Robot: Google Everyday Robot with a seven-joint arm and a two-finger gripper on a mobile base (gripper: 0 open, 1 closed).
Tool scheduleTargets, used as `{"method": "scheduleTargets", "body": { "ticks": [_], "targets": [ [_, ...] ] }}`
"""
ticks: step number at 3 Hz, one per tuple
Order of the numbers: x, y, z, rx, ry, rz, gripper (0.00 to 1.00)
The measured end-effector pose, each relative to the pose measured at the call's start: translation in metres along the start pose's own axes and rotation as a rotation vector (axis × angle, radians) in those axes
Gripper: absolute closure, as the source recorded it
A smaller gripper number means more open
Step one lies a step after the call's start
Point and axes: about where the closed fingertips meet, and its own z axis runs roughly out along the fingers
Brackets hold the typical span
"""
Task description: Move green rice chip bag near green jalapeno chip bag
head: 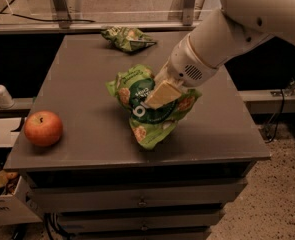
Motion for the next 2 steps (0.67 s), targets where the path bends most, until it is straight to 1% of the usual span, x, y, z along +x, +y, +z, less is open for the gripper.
{"method": "scheduleTargets", "body": {
  "ticks": [1, 2],
  "targets": [
    [0.013, -0.039, -0.028, 0.061, -0.028, 0.008, 1.0],
    [0.021, -0.095, -0.046, 0.114, -0.037, 0.003, 1.0]
  ]
}}
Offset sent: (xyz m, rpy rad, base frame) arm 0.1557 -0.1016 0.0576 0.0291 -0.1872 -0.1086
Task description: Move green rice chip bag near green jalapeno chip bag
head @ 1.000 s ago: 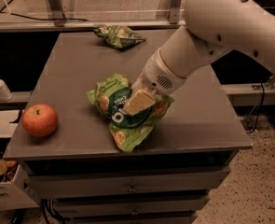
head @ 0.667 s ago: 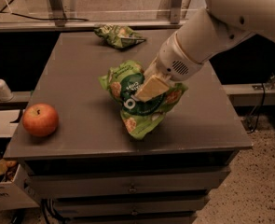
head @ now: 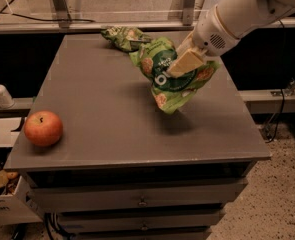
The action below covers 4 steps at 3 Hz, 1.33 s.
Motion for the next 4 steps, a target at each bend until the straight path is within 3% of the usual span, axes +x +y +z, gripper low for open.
{"method": "scheduleTargets", "body": {
  "ticks": [1, 2, 3, 4],
  "targets": [
    [-0.011, -0.058, 0.013, 0.045, 0.018, -0.008, 1.0],
    [-0.031, -0.073, -0.001, 0.085, -0.017, -0.029, 1.0],
    [-0.031, -0.073, -0.001, 0.085, -0.017, -0.029, 1.0],
    [-0.026, -0.086, 0.005, 0.115, -0.019, -0.027, 1.0]
  ]
}}
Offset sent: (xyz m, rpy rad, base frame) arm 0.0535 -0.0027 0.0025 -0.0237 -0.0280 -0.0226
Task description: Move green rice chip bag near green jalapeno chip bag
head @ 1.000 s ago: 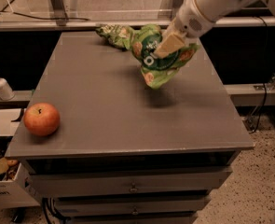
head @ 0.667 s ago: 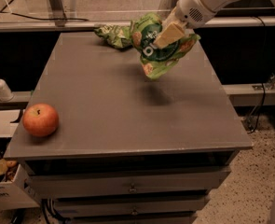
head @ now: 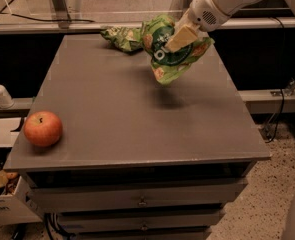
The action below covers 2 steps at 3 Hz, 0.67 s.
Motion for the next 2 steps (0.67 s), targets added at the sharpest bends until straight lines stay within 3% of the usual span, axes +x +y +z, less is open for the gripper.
{"method": "scheduleTargets", "body": {
  "ticks": [2],
  "targets": [
    [0.002, -0.061, 0.047, 0.106, 0.039, 0.021, 1.0]
  ]
}}
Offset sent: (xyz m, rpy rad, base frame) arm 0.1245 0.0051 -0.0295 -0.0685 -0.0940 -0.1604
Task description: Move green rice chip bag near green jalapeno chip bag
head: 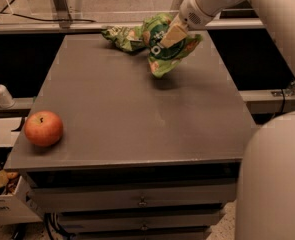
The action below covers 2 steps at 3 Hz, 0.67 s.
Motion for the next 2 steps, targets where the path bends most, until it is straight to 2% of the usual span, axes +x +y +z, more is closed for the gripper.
{"method": "scheduleTargets", "body": {
  "ticks": [2],
  "targets": [
    [-0.007, -0.046, 0.059, 0.071, 0.037, 0.0, 1.0]
  ]
}}
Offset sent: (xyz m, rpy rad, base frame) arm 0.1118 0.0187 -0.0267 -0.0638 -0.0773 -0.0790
